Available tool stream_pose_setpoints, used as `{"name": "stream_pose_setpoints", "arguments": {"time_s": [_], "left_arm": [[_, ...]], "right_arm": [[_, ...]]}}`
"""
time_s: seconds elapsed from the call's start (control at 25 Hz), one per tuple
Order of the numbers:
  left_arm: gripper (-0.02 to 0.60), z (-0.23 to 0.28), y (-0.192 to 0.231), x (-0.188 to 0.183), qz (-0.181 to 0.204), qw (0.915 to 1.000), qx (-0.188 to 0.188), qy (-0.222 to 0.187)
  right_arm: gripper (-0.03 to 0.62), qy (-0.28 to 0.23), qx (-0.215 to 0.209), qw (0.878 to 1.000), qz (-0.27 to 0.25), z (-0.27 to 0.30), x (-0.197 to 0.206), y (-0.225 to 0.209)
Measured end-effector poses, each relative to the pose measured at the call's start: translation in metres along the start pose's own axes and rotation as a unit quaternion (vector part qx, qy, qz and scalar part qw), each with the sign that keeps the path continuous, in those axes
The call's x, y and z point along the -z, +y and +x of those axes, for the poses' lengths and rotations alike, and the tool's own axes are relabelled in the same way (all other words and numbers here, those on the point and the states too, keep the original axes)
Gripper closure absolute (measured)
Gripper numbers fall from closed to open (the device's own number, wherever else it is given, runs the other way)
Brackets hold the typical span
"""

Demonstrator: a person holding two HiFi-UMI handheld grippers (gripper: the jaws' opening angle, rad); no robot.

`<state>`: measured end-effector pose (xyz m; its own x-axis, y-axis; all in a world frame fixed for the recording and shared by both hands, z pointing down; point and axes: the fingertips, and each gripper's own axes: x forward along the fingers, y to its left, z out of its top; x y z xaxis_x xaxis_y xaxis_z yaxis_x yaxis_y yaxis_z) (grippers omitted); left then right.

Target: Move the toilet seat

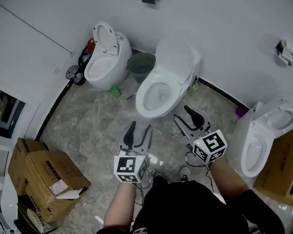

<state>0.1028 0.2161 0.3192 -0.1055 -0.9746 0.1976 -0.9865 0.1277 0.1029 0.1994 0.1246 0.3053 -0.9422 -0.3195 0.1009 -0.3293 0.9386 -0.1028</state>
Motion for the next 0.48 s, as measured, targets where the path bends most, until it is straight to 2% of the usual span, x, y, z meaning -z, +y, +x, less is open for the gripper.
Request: {"name": "stream_pose_setpoints", "arguments": {"time_s": [0.48], "left_arm": [[0.347,0.002,0.079,-0.006,0.002,0.9995,0.032,-0.009]], "right_arm": [[0.358,-0.003,0.042,0.999,0.013,0.063,0.000,0.028]]}}
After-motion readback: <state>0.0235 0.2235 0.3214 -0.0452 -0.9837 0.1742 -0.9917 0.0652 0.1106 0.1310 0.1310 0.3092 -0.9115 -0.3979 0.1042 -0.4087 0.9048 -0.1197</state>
